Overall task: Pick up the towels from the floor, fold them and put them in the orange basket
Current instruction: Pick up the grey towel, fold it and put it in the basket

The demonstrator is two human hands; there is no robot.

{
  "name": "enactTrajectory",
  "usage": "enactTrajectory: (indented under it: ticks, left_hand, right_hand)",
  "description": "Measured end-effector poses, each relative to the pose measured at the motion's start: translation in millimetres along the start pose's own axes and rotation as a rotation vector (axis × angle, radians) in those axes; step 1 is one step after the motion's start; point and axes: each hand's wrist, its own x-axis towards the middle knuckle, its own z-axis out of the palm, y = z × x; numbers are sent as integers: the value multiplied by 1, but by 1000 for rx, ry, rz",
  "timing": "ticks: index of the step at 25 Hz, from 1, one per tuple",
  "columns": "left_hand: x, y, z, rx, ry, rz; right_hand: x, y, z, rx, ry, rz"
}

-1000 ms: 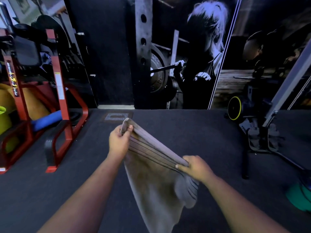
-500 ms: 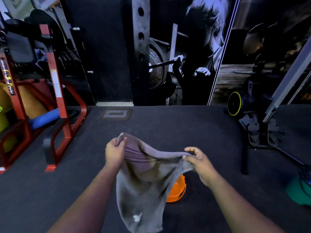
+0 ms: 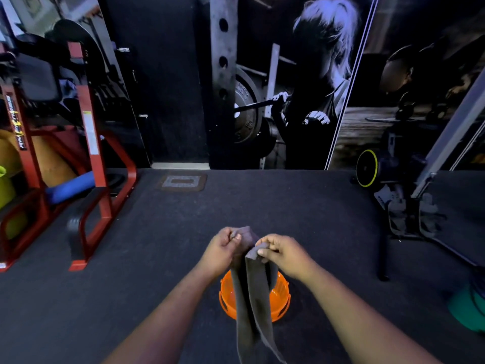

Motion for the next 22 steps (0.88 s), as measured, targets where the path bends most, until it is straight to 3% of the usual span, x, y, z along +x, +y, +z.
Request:
enactTrajectory:
  ticks: [4,7,14,18,22]
  left_hand:
    - [-4,3,13,-7,-44,45]
    - [-9,12,16,-107,-116,13]
    - [-14,19,12,-100,-285,7]
    - [-13,19,7,106,-176,115]
    - [-9,23,0,117,-83,149]
  right_hand:
    - [4,-1,-7,-395,203,-59]
    - [7,-2,-11,-484,252,-132]
    - [13,-7,-8,-367,169,-83]
    - [13,-15,-12,-485,33,-26]
    - [4,-7,-25,-626,-48,-19]
